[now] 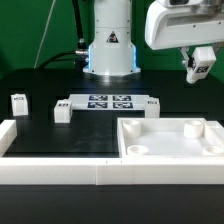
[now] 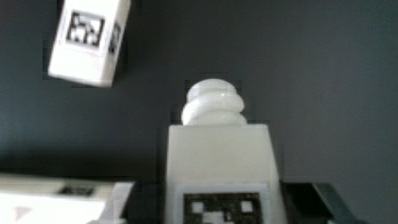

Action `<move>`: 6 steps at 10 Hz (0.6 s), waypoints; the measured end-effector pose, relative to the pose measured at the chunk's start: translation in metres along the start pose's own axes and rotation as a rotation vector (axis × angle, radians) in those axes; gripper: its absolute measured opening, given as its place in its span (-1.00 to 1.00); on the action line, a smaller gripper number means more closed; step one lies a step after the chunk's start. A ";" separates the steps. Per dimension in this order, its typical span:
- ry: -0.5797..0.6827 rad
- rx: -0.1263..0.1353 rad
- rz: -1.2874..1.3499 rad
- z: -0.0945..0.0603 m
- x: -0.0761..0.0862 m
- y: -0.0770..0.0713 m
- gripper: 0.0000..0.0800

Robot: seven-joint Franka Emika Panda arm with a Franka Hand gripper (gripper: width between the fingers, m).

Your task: Assemble one leg

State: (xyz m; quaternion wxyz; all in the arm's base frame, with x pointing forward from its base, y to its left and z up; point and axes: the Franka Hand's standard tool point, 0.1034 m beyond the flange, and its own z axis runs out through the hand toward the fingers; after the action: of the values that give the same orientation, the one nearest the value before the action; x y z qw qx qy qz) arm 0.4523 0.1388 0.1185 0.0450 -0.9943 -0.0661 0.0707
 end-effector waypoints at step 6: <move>0.437 -0.014 -0.041 0.000 0.050 0.030 -0.28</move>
Offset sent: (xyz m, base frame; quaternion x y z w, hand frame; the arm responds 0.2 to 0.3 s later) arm 0.0459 -0.0191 -0.0073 -0.0119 0.2445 -0.0410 0.9687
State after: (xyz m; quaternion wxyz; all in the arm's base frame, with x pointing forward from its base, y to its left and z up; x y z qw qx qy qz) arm 0.5049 0.1161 0.1092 0.0530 -0.9847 -0.0753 -0.1476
